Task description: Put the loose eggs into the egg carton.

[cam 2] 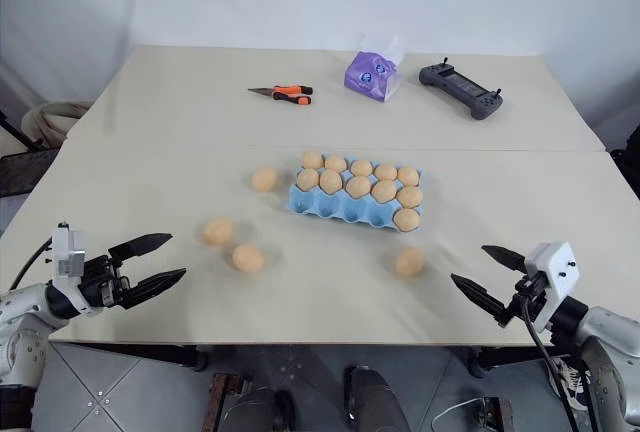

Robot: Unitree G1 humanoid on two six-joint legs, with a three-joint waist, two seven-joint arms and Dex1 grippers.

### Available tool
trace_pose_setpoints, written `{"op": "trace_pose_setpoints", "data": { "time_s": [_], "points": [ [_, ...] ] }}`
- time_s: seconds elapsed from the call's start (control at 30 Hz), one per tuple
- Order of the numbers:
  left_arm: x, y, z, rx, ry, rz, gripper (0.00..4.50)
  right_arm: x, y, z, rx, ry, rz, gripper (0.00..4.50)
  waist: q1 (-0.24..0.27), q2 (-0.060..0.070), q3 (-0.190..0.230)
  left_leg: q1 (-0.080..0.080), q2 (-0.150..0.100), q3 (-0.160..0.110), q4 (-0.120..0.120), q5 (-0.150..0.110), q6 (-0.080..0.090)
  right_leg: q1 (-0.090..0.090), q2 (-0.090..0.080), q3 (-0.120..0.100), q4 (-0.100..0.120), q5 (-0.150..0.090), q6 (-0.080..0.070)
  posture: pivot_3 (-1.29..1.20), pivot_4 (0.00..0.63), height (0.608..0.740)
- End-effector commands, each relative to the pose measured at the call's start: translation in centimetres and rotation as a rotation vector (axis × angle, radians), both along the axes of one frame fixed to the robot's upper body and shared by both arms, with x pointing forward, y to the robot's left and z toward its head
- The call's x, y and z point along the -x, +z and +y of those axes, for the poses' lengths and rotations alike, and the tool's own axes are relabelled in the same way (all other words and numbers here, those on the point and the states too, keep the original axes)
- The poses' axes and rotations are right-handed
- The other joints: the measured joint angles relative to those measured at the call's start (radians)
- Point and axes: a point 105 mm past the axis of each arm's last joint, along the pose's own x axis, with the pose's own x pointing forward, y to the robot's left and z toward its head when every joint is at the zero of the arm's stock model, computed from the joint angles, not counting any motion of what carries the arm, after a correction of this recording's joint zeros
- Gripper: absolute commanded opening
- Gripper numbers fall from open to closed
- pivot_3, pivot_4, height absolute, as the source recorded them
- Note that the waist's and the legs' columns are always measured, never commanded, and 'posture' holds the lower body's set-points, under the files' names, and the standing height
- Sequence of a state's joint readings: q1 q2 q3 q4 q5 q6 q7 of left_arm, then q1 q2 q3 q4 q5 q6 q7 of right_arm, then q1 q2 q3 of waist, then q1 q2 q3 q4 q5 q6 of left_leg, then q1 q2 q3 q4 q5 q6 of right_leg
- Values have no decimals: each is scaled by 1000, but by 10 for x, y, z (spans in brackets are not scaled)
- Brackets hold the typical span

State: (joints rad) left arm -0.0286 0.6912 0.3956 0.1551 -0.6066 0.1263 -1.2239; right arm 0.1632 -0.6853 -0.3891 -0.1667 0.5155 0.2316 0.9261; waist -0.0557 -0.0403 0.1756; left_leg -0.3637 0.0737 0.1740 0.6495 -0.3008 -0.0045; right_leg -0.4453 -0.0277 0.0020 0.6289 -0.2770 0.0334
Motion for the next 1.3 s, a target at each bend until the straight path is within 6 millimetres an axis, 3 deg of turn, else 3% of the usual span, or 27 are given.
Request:
{"op": "trace_pose_setpoints", "data": {
  "time_s": [0.03, 0.2, 0.43, 0.47, 0.57, 0.67, 1.0, 1.1, 1.3],
  "points": [
    [5, 13, -1, -1, -12, -76, 4483, -7, 4, 18, 4, 15, -27, 4500, 0, 0, 0, 0, 0, 0, 0, 0, 0, 0, 0, 0, 0, 0, 0, 0, 150, 740],
    [11, 13, -4, -11, -29, -107, 4483, -13, -8, 38, 12, 72, 7, 4500, 0, 0, 0, 0, 0, 0, 0, 0, 0, 0, 0, 0, 0, 0, 0, 0, 150, 740],
    [17, 12, -13, -23, -62, -128, 4483, -25, -27, 50, 23, 114, 33, 4500, 0, -1, 0, -1, 0, 0, 0, 0, 1, 0, 0, 0, -1, 0, 0, 0, 150, 740],
    [18, 13, -13, -23, -62, -130, 4483, -36, -28, 55, 17, 119, 31, 4500, 0, 0, 0, 0, 0, 0, 0, 0, 0, 0, 0, 0, -1, 0, 0, 0, 150, 740],
    [20, 13, -14, -24, -61, -131, 4483, -58, -30, 69, 21, 142, 33, 4500, -14, -1, 0, 0, 0, 1, 1, 0, 1, 0, 0, 1, -1, 0, -1, 0, 150, 740],
    [22, 12, -12, -26, -53, -132, 4483, -68, -29, 75, 26, 141, 26, 4500, -16, -1, 0, 0, 0, 1, 0, 2, 0, 0, 0, 0, 0, 1, -1, 0, 150, 740],
    [23, 11, -11, -28, -32, -137, 4483, -75, -26, 90, 28, 163, 21, 4500, -13, -1, 0, 0, 1, 0, -1, 3, 2, -1, 0, -1, 0, 0, -2, 0, 150, 740],
    [22, 11, -10, -28, -27, -139, 4500, -74, -24, 91, 33, 159, 27, 3836, -15, -1, 0, 0, 1, 0, -1, 2, -1, -1, 0, -1, 0, 0, -2, 0, 150, 740],
    [20, 10, -10, -28, -23, -140, 4500, -66, -20, 88, 47, 165, 40, 1799, -20, -1, 0, -1, 1, 0, -1, 2, -1, -1, 0, -1, 0, 0, -2, 0, 150, 740]
  ]
}}
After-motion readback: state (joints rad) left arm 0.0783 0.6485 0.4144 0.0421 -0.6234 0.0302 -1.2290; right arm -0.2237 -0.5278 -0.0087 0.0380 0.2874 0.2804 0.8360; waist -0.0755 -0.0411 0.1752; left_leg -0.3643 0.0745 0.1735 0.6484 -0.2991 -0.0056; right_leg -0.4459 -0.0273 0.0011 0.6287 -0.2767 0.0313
